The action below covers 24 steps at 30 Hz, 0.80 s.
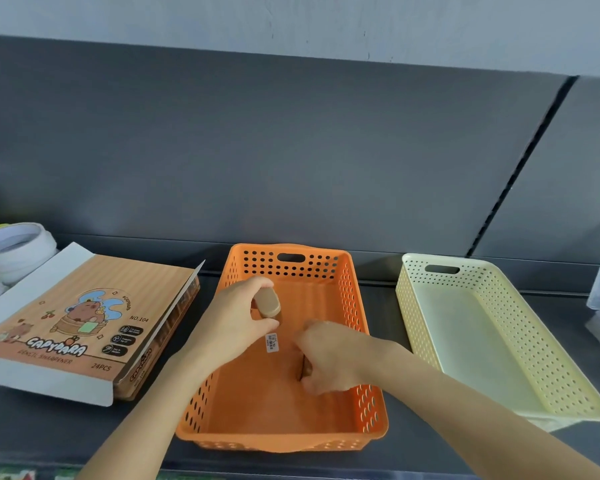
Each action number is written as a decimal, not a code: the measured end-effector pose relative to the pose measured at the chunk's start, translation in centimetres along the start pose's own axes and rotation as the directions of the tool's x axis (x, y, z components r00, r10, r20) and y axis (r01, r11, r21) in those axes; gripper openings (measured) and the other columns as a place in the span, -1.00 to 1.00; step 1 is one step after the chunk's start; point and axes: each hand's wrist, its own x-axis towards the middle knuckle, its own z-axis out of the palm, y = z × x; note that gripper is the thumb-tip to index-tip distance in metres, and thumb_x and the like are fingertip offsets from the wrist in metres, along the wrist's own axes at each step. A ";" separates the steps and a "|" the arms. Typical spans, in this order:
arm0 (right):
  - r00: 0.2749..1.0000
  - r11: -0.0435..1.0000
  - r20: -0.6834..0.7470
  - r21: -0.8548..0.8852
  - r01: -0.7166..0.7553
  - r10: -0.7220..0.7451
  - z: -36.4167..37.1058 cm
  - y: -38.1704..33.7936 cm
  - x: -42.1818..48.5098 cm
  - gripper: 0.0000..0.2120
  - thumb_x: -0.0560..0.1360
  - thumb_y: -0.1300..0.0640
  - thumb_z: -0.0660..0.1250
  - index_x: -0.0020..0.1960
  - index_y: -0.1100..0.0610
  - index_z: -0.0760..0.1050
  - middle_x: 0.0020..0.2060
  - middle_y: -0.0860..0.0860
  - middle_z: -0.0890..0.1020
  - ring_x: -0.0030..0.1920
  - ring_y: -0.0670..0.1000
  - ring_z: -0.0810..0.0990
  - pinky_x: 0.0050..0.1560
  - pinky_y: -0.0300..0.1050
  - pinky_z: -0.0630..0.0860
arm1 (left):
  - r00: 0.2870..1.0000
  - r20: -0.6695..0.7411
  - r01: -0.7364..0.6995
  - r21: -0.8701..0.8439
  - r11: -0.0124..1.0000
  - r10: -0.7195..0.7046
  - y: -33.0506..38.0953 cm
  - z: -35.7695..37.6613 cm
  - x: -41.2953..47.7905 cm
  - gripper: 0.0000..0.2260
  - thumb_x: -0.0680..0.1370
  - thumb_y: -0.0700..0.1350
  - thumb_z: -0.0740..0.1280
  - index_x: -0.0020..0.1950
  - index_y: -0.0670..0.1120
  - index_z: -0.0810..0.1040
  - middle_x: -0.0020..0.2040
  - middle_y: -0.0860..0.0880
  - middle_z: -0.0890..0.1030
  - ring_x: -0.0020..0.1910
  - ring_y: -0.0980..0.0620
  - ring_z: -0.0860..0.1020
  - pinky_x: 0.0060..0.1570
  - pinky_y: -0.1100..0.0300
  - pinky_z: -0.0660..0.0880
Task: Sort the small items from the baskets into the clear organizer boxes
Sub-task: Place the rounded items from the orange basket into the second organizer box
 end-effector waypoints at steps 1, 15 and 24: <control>0.999 1.000 -0.053 0.027 0.006 -0.004 0.0 0.0 -0.1 -0.78 0.42 0.05 0.34 -0.13 0.22 0.50 -0.24 0.08 0.57 -0.26 0.06 0.55 -0.26 -0.06 0.56 | 1.000 -0.003 0.002 0.001 1.000 -0.002 0.1 -0.1 -0.1 -0.53 0.42 -0.06 0.49 0.28 0.10 0.42 0.18 0.16 0.51 0.10 0.18 0.44 0.03 0.31 0.38; 0.746 0.446 -0.338 0.893 0.061 0.573 -1.7 1.3 -4.5 -0.91 0.52 0.05 0.34 0.02 -0.01 0.52 -0.09 -0.07 0.63 -0.10 -0.14 0.64 -0.19 -0.27 0.59 | 0.998 -0.028 -0.059 -0.077 0.995 0.057 3.3 -0.7 -0.6 -0.51 0.41 -0.01 0.49 0.29 0.14 0.42 0.14 0.22 0.49 0.10 0.18 0.47 -0.03 0.35 0.38; 0.648 -0.245 -0.098 0.875 0.418 0.756 -1.5 2.7 -10.1 -0.77 0.55 0.05 0.28 0.00 0.22 0.55 -0.16 0.09 0.69 -0.08 0.06 0.67 -0.11 -0.12 0.59 | 0.987 0.002 -0.160 -0.103 0.982 0.161 9.3 1.3 -0.7 -0.51 0.41 -0.04 0.50 0.28 0.16 0.42 0.11 0.23 0.50 0.06 0.19 0.48 -0.21 0.48 0.40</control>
